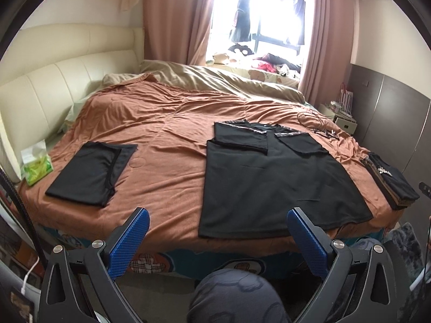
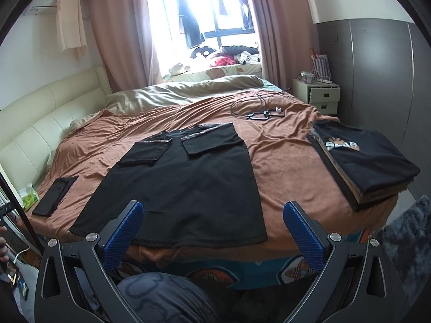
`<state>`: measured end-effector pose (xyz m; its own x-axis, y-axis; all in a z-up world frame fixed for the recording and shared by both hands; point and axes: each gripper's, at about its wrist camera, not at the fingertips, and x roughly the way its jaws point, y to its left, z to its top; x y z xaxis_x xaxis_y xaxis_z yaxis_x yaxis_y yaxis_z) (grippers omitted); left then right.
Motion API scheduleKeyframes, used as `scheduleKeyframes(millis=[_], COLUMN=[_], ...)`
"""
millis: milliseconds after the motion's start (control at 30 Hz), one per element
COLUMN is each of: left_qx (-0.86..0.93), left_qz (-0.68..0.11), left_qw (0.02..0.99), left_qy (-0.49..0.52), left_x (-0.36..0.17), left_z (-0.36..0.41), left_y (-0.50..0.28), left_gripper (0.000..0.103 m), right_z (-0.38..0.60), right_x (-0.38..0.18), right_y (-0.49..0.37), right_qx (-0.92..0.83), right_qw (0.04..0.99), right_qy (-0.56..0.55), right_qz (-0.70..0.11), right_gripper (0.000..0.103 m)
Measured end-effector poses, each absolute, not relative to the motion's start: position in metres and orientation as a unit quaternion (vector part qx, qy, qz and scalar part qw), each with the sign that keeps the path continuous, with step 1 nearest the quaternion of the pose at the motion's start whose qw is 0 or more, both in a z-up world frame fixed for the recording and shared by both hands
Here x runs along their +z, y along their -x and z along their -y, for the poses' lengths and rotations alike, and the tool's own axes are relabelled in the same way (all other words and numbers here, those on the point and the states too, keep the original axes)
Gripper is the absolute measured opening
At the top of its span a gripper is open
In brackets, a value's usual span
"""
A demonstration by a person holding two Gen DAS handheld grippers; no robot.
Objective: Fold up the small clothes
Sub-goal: 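Lift both grippers away from the folded black shirt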
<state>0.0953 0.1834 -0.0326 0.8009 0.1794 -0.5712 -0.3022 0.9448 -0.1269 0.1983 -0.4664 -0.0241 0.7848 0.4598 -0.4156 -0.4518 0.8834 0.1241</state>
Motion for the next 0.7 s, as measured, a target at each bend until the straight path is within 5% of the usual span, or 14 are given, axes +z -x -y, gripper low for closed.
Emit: scheduleKeyframes(millis=[700], left_qx=[0.121], left_qz=[-0.316], left_qw=[0.930], left_qy=[0.146], left_x=[-0.092], left_z=[-0.190], left_y=[-0.103], left_gripper=[0.103], right_z=[0.468], right_x=[-0.071], right_y=[-0.225], right_qx=[0.219], right_qw=[0.942], right_qy=[-0.015], right_qz=[-0.255], right_gripper=[0.103])
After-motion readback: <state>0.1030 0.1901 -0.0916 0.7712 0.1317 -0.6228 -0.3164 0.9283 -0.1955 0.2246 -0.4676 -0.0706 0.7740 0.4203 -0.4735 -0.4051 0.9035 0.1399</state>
